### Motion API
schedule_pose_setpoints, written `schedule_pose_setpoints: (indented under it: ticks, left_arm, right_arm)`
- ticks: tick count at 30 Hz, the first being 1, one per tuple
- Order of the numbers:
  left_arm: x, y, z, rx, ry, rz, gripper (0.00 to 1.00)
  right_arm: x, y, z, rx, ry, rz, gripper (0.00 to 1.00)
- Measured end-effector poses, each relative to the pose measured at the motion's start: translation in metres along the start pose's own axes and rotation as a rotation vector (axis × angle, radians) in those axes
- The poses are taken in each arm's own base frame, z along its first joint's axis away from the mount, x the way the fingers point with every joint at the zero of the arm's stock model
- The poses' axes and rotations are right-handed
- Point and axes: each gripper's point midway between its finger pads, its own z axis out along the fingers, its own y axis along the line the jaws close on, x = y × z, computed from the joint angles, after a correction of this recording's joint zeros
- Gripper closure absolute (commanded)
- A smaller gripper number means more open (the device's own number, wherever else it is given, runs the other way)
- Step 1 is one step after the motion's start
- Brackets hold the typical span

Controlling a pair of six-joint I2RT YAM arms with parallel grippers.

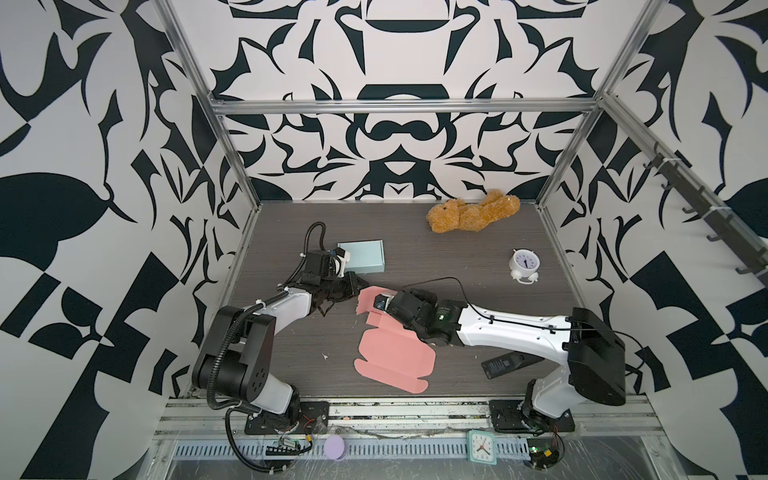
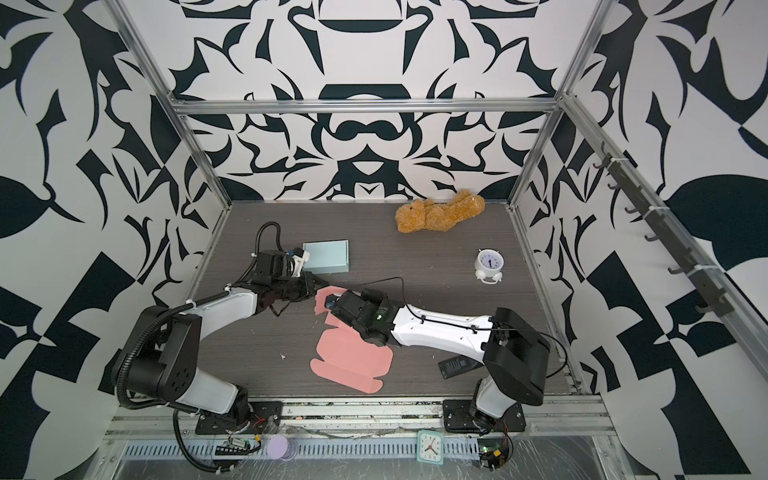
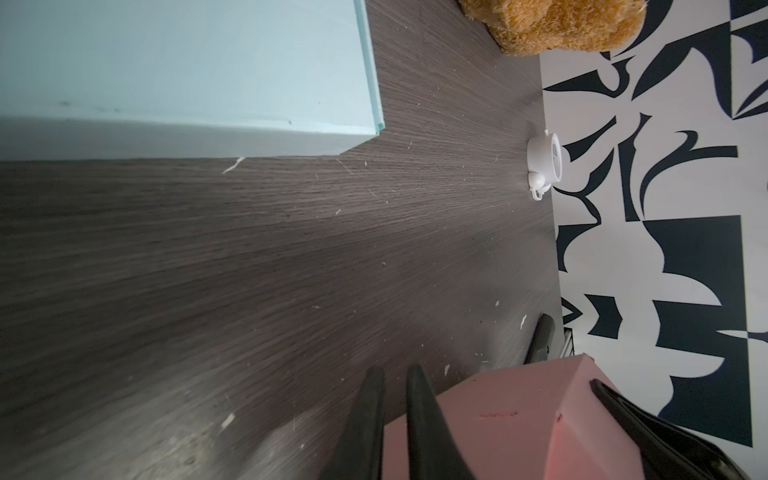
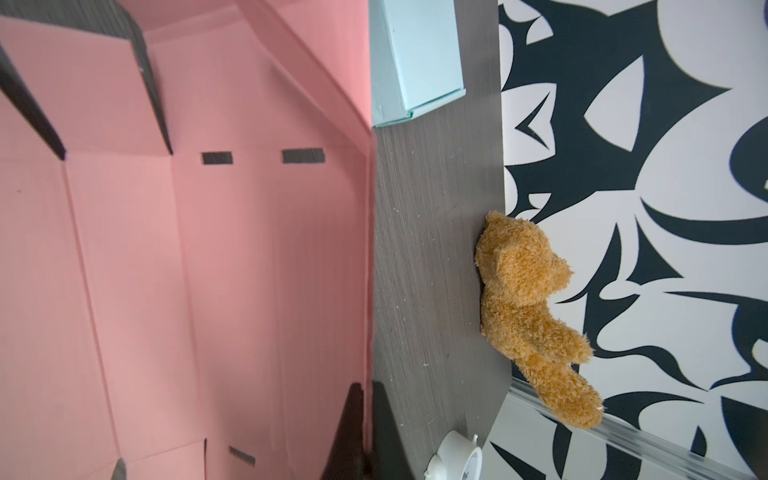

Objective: Fold the paper box

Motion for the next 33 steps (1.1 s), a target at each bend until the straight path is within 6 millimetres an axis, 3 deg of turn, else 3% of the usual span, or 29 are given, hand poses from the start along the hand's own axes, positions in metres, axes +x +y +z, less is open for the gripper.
schedule_pose_setpoints:
  ticks: [17, 33]
  left_arm:
    - [0.036, 0.0, 0.003, 0.079, 0.057, -0.024, 0.83]
    - [0.074, 0.007, -0.012, 0.065, 0.057, -0.027, 0.69]
  right_arm:
    - [-0.01, 0.007, 0.028, 0.11, -0.026, -0.188, 1.0]
    - [-0.02, 0.012, 0.023, 0.205, -0.117, -0.309, 1.0]
